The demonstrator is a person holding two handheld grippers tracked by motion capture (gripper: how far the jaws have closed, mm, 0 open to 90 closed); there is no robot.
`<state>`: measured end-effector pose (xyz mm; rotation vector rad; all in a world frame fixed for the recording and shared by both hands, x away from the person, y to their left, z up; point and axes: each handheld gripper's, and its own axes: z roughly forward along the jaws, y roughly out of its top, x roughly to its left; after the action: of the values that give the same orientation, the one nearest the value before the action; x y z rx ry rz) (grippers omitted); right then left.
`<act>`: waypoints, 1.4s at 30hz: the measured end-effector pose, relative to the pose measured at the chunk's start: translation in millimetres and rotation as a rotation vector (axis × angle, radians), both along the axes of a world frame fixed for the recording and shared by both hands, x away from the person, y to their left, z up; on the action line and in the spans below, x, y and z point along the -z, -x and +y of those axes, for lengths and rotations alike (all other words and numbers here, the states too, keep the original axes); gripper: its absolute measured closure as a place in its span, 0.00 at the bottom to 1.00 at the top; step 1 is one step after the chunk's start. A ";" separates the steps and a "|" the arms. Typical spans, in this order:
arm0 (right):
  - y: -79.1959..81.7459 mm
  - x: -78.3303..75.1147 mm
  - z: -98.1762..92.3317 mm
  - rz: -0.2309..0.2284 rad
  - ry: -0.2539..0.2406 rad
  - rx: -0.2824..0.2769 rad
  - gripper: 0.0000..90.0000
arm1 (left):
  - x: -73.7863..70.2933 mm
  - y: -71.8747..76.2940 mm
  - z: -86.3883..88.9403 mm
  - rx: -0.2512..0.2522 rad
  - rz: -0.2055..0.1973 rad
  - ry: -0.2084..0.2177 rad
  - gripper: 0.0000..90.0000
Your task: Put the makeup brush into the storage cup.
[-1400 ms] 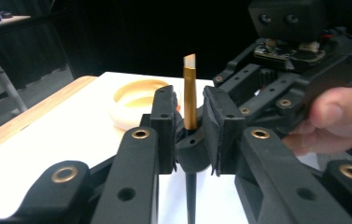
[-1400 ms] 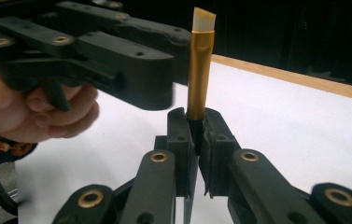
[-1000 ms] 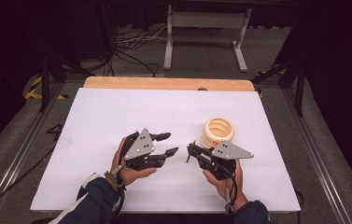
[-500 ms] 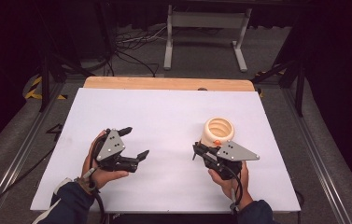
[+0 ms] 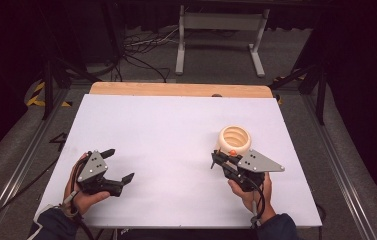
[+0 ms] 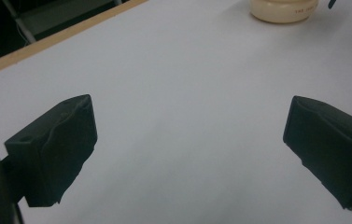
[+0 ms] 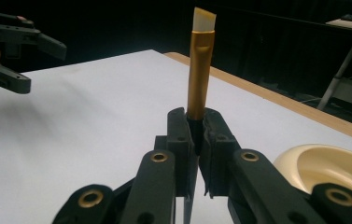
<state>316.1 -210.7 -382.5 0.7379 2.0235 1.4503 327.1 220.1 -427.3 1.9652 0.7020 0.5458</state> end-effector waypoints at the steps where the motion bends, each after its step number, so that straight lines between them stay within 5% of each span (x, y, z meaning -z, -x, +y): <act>1: 0.0 0.0 0.0 0.000 0.000 0.000 0.93 | 0.0 0.0 0.0 0.000 0.000 0.000 0.04; 16: -3.4 -11.1 -6.7 -0.039 -0.011 0.026 0.93 | 10.4 17.7 53.0 -0.095 0.035 0.038 0.05; 22: -5.8 -19.0 -10.1 -0.062 -0.019 0.041 0.93 | 10.0 19.4 50.6 -0.086 0.010 0.029 0.05; 34: -17.1 -39.6 -29.5 -0.105 -0.064 0.108 0.93 | 4.5 27.1 52.8 -0.078 -0.100 0.059 0.04; 42: -26.7 -47.8 -44.1 -0.121 -0.086 0.161 0.93 | 4.8 26.7 54.0 -0.067 -0.098 0.067 0.03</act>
<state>342.8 -254.8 -334.7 0.8087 1.7786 1.4595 300.3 274.0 -432.1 1.8452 0.7179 0.6462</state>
